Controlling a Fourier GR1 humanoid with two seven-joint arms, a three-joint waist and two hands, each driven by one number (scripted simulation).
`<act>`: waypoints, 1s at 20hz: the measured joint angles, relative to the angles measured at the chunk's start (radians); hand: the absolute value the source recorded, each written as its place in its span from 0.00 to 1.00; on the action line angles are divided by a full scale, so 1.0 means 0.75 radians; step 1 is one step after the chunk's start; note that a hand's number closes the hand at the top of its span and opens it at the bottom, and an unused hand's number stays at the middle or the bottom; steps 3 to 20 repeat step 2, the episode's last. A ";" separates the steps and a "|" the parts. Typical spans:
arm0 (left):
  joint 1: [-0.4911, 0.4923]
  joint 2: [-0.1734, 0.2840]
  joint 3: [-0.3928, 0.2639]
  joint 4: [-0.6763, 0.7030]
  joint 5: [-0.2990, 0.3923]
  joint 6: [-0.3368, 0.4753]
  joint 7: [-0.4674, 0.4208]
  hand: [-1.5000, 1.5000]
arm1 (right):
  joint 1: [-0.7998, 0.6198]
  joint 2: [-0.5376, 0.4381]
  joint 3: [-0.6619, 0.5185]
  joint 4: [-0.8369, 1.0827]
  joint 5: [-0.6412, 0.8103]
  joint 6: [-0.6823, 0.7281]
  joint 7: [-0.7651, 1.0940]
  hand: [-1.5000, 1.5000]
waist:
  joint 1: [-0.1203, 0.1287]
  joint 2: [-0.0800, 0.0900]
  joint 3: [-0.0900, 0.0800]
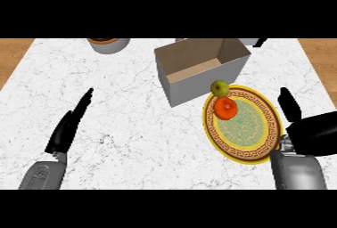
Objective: Pick the pear from the plate and place it in the cardboard box
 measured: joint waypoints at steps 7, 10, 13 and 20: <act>0.009 0.002 0.001 -0.005 0.001 -0.002 -0.004 0.50 | 0.087 0.000 0.052 -0.067 0.004 -0.012 0.017 0.00 | -0.007 0.000 0.000; 0.009 0.002 0.001 -0.005 0.001 -0.002 -0.004 0.50 | 0.087 0.000 0.052 -0.067 0.004 -0.012 0.017 0.00 | -0.007 0.000 0.000; 0.009 0.002 0.001 -0.005 0.001 -0.002 -0.004 0.50 | 0.087 0.000 0.052 -0.067 0.004 -0.012 0.017 0.00 | -0.007 0.000 0.000; 0.009 0.002 0.001 -0.005 0.001 -0.002 -0.004 0.50 | 0.087 0.000 0.052 -0.067 0.004 -0.012 0.017 0.00 | -0.007 0.000 0.000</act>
